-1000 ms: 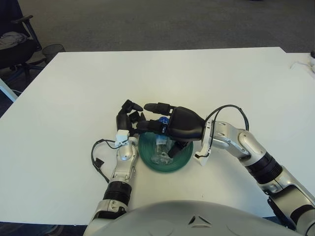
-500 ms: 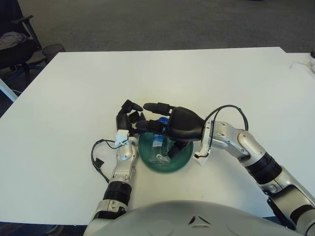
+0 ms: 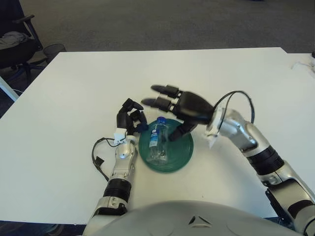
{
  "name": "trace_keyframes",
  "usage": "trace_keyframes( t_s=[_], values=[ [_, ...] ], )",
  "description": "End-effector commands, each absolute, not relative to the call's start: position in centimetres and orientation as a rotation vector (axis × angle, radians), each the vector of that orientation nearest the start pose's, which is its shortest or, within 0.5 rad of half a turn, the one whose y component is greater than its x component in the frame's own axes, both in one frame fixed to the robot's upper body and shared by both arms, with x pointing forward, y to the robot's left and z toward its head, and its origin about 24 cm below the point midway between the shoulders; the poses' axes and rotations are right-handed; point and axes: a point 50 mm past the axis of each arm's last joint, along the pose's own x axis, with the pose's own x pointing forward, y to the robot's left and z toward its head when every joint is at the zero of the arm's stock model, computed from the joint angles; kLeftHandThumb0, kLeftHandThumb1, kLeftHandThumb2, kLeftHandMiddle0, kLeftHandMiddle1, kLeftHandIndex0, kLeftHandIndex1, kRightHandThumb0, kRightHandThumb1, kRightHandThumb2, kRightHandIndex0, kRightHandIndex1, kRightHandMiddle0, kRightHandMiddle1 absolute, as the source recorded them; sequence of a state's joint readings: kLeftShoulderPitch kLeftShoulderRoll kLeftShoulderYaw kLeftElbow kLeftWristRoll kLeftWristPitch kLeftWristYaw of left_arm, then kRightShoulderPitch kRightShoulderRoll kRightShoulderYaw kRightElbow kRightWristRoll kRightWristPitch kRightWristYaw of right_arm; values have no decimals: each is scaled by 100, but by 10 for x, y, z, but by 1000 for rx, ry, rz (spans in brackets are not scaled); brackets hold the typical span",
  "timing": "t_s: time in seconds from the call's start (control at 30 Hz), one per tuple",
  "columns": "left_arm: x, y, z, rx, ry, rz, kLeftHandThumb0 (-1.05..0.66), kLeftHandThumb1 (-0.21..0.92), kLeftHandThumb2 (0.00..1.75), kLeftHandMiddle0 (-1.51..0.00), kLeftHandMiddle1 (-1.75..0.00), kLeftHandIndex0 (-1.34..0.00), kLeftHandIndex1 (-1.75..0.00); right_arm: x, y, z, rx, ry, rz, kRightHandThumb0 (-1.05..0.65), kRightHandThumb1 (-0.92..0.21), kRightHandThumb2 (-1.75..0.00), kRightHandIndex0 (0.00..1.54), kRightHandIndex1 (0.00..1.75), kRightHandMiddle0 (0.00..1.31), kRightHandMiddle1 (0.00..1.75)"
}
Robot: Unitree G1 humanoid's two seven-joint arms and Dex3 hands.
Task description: Put the bottle into the plate.
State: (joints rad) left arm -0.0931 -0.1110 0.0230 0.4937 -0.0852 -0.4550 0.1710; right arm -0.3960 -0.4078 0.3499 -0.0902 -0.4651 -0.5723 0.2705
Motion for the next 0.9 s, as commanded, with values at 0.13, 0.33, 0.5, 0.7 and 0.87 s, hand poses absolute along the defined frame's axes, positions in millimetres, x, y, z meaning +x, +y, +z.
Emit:
trace_keyframes(
  t_s=[0.13, 0.33, 0.5, 0.7, 0.87],
  values=[
    [234, 128, -44, -255, 147, 223, -58, 7, 162, -128, -175, -82, -175, 292, -138, 186, -187, -775, 258, -76, -90, -38, 29, 28, 0, 97],
    [235, 128, -45, -251, 149, 214, -60, 4, 166, -131, -175, -85, -175, 302, -147, 177, -52, -689, 172, -66, -75, -53, 16, 76, 0, 113],
    [235, 128, -47, -251, 158, 217, -61, 3, 167, -131, -175, -85, -175, 306, -148, 165, 33, -639, 157, -56, -66, -70, 16, 86, 2, 115],
    [233, 129, -47, -248, 162, 226, -61, 3, 167, -132, -175, -85, -175, 304, -152, 154, 55, -615, 118, -45, -64, -86, 18, 88, 0, 116],
    [232, 131, -47, -232, 165, 234, -60, 4, 166, -132, -175, -85, -175, 297, -156, 141, 61, -582, 83, -42, -67, -90, 19, 86, 0, 113]
  ],
)
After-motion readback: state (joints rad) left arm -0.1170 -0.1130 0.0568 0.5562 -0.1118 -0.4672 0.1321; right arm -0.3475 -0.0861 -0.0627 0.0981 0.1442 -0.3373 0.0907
